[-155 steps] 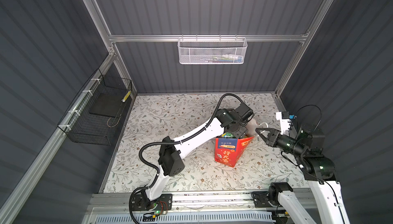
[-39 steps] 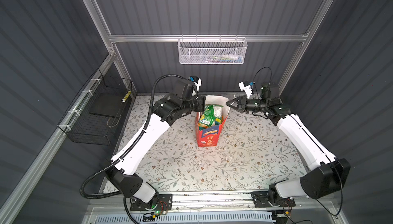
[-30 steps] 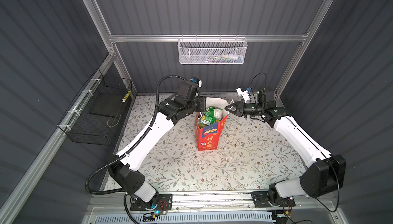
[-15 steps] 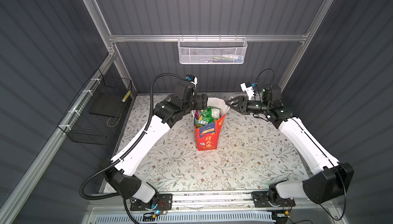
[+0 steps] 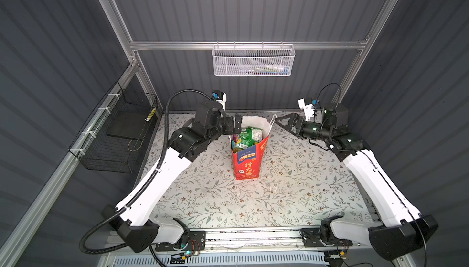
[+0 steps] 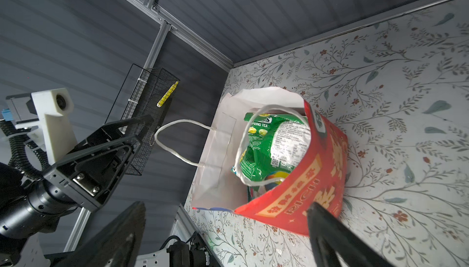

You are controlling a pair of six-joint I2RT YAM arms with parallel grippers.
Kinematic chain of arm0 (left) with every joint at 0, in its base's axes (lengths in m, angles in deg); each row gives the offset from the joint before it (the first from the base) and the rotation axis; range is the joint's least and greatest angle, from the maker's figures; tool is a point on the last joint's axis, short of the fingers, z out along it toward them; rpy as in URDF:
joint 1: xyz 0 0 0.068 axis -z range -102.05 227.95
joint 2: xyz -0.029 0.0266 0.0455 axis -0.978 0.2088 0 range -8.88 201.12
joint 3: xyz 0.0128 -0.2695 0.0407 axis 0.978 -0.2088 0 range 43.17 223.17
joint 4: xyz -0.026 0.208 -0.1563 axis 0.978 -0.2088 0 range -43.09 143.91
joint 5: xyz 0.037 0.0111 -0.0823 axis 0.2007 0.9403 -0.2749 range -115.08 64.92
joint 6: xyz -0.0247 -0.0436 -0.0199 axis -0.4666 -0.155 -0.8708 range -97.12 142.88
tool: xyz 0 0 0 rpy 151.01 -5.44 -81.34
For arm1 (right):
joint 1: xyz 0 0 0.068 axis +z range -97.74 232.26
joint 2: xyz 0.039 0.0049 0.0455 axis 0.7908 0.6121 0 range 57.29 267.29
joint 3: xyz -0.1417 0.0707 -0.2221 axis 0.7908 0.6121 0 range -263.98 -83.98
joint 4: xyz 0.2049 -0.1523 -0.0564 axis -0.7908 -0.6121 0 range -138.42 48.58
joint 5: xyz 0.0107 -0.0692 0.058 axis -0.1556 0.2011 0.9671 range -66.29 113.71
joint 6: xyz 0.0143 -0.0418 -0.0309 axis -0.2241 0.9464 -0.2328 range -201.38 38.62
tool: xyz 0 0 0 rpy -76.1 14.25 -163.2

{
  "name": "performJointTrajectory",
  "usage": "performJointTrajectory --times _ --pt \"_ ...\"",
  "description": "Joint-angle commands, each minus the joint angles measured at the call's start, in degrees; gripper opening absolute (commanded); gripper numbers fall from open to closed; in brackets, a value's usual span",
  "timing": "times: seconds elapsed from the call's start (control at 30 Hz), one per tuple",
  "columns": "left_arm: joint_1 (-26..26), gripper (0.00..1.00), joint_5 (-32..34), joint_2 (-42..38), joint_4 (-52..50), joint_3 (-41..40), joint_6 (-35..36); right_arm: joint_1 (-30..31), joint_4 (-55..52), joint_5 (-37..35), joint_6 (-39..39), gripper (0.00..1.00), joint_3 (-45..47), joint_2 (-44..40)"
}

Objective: Place the snacks into the paper bag
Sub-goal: Reset both arms

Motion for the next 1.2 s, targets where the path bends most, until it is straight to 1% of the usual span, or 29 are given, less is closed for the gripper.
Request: performJointTrajectory --times 0.0,0.03,0.1,0.13,0.2,0.27,0.3,0.33,0.4,0.43,0.47,0.53,0.6,0.7,0.77,0.8,0.87,0.93,0.97,1.0,1.07,1.17 --pt "0.3 1.0 4.42 -6.71 2.47 -3.71 -0.07 0.03 -3.53 -8.89 3.68 0.99 1.71 -6.12" --pt "0.3 1.0 5.9 -8.41 2.62 -5.4 -0.71 0.03 -4.33 -12.0 4.26 0.99 2.76 -8.15" --pt "0.3 1.0 9.25 -11.91 3.29 -10.07 -1.85 0.03 -5.09 -20.39 5.83 0.99 5.86 -12.94" --pt "0.3 1.0 11.21 -13.19 3.26 -12.3 -2.35 0.03 -5.23 -23.11 6.54 0.99 7.44 -14.73" --pt "0.3 1.0 17.84 -15.98 3.03 -18.18 -4.3 0.03 -5.48 -29.39 8.11 0.99 11.16 -18.73" --pt "0.3 1.0 23.17 -18.03 3.53 -23.76 -6.24 0.03 -6.19 -36.28 8.09 0.99 14.46 -21.56" --pt "0.26 1.0 25.74 -19.06 4.06 -26.86 -8.42 0.03 -6.2 -40.07 8.03 0.99 16.46 -23.01" --pt "0.28 1.0 26.49 -19.67 5.33 -29.49 -10.07 -0.04 -5.61 -42.89 8.28 0.99 18.49 -24.31" --pt "0.29 1.0 24.65 -20.54 11.3 -36.91 -9.18 -0.06 -2.67 -47.86 9.85 0.99 24.0 -27.61" --pt "0.3 1.0 25.1 -20.47 13.2 -39.35 -9.08 -0.14 -0.75 -48.93 11.11 0.99 26.54 -28.98" --pt "0.26 1.0 27.19 -19.94 14.88 -41.91 -9.04 -0.35 1.03 -49.35 12.06 0.99 29.26 -30.56" --pt "0.3 1.0 33.38 -18.2 17.07 -44.95 -9.15 -1.05 6.15 -48.62 14.58 0.99 34.16 -32.49" --pt "0.21 1.0 39.32 -15.46 19.67 -46.5 -8.17 -2.19 13.99 -47.19 17.49 0.99 40.25 -33.9" --pt "-0.19 1.0 46.0 -10.78 23.95 -47.08 -5.9 -5.38 25.34 -46.26 19.8 0.99 48.5 -34.2" --pt "-1.46 1.0 48.42 -8.46 27.06 -47.56 -3.54 -7.8 30.17 -47.54 19.79 0.99 52.27 -33.35" --pt "-2.6 1.0 49.53 -7.54 28.42 -47.99 -2.97 -9.64 32.31 -46.91 19.54 0.99 53.89 -32.63" --pt "-5.87 1.0 47.9 -6.59 30.53 -48.96 -2.58 -12.79 33.88 -44.49 18.61 0.99 55.1 -31.32" --pt "-8.87 1.0 45.05 -6.35 35.6 -51.69 -0.21 -14.39 35.36 -44.3 18.32 0.99 56.12 -29.5" --pt "-9.93 1.0 43.77 -6.35 39.66 -53.68 1.68 -14.81 36.3 -44.51 18.69 0.99 56.65 -28.59" --pt "-10.7 1.0 42.61 -6.29 44.02 -55.78 3.98 -14.91 37.74 -45.24 19.24 0.99 57.34 -27.78" --pt "-12.4 1.0 41.05 -5.8 49.56 -58.5 7.09 -15.0 41.5 -47.0 20.22 0.99 58.96 -26.25" --pt "-15.63 1.0 38.92 -3.53 54.88 -60.98 9.73 -15.22 48.56 -50.04 21.17 0.99 61.33 -22.48"
